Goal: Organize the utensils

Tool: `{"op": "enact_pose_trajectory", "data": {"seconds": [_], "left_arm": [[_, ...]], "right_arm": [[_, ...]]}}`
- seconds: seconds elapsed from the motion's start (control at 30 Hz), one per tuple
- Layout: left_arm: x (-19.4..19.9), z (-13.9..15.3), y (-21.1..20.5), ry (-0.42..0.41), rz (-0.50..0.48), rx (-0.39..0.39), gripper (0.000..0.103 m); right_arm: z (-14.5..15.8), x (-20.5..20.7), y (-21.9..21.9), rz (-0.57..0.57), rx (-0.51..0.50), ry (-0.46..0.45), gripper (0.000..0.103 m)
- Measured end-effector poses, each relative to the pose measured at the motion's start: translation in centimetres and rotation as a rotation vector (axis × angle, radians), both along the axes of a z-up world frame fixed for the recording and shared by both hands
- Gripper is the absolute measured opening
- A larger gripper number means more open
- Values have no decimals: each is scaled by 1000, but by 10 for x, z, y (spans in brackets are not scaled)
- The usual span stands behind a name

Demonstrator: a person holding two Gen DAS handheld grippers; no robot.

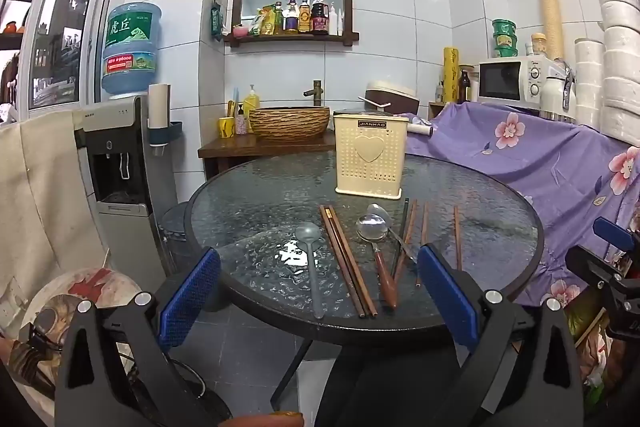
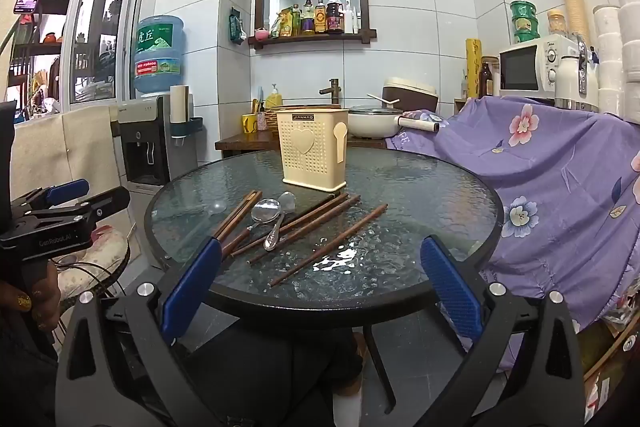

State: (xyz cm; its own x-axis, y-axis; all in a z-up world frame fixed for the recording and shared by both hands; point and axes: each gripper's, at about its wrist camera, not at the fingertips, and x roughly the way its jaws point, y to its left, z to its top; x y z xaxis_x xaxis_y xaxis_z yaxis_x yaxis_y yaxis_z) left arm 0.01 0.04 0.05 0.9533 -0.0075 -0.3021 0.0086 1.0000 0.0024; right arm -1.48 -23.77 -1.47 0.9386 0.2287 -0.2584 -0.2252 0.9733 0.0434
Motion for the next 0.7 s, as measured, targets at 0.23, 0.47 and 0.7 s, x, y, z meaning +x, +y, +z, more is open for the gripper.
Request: {"op": "enact_pose_trajectory", "data": {"seconds": [0.23, 0.47, 0.7], "left_arm": [[1, 2, 2, 10, 0, -1, 97], [1, 2, 0, 4, 0, -2, 97], [-1, -2, 1, -2, 9, -2, 97]], "right_arm": [[0, 0, 0, 0, 0, 0, 98], [0, 0, 0, -1, -2, 2, 98], [0, 0, 0, -2, -3, 2, 98]]}}
